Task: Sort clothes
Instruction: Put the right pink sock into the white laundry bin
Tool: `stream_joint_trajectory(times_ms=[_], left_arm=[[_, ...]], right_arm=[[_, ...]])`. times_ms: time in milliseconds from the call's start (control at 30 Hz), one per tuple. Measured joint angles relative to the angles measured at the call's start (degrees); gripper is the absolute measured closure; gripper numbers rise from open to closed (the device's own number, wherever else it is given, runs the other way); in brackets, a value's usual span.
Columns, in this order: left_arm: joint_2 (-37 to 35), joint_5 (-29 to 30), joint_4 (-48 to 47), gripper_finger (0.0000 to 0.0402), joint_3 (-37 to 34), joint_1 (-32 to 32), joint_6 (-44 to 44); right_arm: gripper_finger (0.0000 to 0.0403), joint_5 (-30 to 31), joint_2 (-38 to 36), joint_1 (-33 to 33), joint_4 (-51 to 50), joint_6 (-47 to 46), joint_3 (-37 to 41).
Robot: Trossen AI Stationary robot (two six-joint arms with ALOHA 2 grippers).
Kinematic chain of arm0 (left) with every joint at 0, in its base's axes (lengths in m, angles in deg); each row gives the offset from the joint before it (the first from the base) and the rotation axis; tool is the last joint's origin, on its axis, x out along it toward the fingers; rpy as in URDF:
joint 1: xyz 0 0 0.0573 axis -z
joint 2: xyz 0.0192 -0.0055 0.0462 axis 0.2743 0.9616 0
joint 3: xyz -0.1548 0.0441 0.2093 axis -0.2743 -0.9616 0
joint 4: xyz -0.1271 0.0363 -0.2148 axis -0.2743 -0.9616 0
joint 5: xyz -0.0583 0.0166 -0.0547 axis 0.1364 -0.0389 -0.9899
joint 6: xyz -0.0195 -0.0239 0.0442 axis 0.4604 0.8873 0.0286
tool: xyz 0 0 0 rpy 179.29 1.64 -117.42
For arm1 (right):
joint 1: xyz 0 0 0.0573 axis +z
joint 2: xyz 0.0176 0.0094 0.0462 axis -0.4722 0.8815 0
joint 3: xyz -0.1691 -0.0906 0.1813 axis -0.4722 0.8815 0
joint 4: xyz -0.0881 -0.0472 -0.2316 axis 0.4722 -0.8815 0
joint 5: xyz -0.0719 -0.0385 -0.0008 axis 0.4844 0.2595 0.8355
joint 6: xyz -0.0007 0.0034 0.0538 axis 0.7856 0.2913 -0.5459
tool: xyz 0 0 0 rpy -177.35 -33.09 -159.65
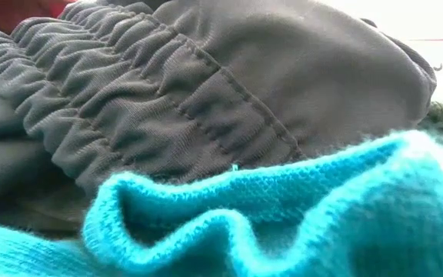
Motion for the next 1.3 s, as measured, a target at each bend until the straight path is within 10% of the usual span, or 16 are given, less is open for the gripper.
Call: stream_joint_trajectory(times_ms=[400,967,1300], left_arm=[[0.0,0.4,-4.2,0.0275,0.0,0.0,0.6],[0.0,0.4,-7.3,0.0275,1.0,0.0,5.9],[2.1,0.4,-23.8,0.0275,10.5,0.4,7.9]], right_arm=[[0.0369,-6.0,0.2,-2.8,1.2,-10.6,23.1],[0.0227,-8.7,-7.1,-3.0,-1.4,-11.0,26.3],[0.0233,7.7,-22.8,8.1,-12.9,-13.7,26.3]])
